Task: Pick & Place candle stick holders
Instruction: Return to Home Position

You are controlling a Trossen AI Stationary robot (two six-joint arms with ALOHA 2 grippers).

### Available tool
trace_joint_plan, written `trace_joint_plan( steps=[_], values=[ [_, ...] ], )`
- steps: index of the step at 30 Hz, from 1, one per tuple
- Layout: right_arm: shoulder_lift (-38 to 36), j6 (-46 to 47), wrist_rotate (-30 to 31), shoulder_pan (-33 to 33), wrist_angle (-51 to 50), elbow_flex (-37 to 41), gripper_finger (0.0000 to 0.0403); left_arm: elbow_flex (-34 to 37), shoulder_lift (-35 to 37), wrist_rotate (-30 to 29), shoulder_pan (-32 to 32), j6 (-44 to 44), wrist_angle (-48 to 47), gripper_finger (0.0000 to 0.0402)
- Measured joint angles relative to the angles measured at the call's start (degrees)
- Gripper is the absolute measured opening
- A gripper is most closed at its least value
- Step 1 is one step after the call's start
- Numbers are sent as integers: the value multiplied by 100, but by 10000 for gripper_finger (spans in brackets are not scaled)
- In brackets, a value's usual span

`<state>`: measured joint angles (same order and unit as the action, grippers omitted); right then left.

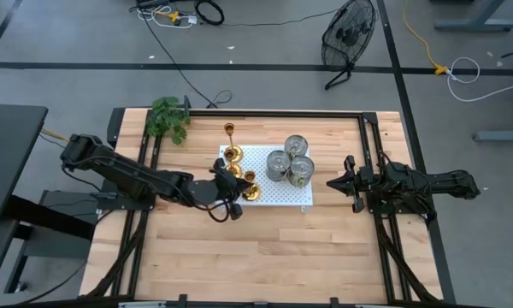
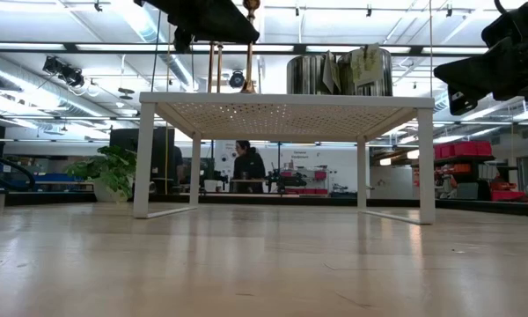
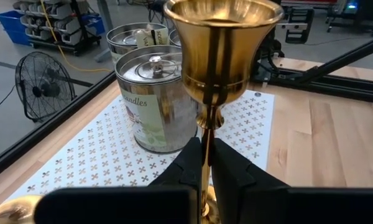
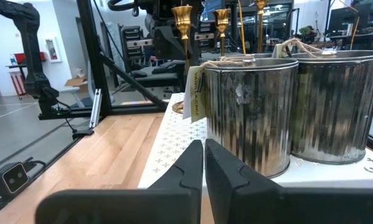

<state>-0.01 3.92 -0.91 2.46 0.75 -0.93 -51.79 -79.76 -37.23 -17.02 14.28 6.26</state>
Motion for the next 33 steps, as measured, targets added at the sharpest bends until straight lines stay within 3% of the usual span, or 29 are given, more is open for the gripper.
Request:
trace_joint_plan(
  steps=[33],
  values=[
    [0, 0, -1, 1, 0, 0, 21, 2, 656, 278, -411, -153, -728, 27]
  ],
)
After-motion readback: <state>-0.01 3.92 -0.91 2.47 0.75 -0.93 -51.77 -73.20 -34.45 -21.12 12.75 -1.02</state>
